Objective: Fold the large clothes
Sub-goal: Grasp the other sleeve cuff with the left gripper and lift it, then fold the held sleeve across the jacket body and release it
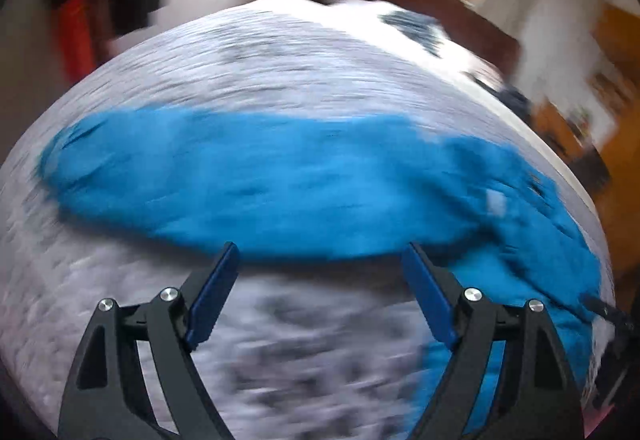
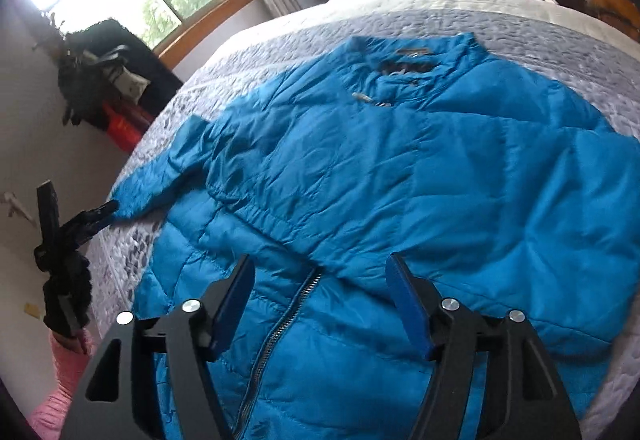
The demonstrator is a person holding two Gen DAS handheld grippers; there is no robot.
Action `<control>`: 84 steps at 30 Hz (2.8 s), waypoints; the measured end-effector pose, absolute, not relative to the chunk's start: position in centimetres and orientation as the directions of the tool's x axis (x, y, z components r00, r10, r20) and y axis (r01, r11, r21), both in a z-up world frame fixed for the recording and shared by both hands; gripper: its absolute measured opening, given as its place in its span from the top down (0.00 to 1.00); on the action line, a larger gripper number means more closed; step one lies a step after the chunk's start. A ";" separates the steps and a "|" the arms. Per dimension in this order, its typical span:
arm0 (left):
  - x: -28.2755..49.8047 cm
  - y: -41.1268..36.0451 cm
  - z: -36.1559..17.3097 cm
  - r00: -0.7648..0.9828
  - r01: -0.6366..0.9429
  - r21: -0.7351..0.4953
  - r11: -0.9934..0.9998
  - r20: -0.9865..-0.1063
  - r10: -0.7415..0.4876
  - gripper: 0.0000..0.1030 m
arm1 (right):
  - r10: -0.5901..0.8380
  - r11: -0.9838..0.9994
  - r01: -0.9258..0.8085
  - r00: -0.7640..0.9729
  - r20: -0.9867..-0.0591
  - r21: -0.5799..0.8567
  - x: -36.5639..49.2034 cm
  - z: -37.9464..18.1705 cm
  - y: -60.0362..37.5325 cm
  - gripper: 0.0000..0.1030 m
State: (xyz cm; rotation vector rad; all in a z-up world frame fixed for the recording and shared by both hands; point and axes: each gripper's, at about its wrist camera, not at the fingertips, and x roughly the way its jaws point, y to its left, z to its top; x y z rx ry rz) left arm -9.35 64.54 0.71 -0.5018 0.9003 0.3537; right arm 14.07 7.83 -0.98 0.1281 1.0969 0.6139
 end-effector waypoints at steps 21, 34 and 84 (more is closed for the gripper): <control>-8.4 78.5 -3.5 0.620 -0.691 -0.449 0.566 -0.771 0.145 0.46 | 0.446 0.886 -0.314 0.368 -0.816 0.342 16.8 -3.4 6.4 0.32; -9.9 75.5 1.5 0.697 -0.645 -0.440 0.625 -0.673 0.245 0.96 | 0.442 0.889 -0.307 0.390 -0.808 0.338 15.9 -2.0 5.3 0.32; -0.7 37.3 3.2 0.597 0.372 -0.342 0.863 -0.624 -0.504 0.52 | 0.400 0.916 -0.198 0.449 -0.799 0.348 15.4 -1.5 -1.1 0.31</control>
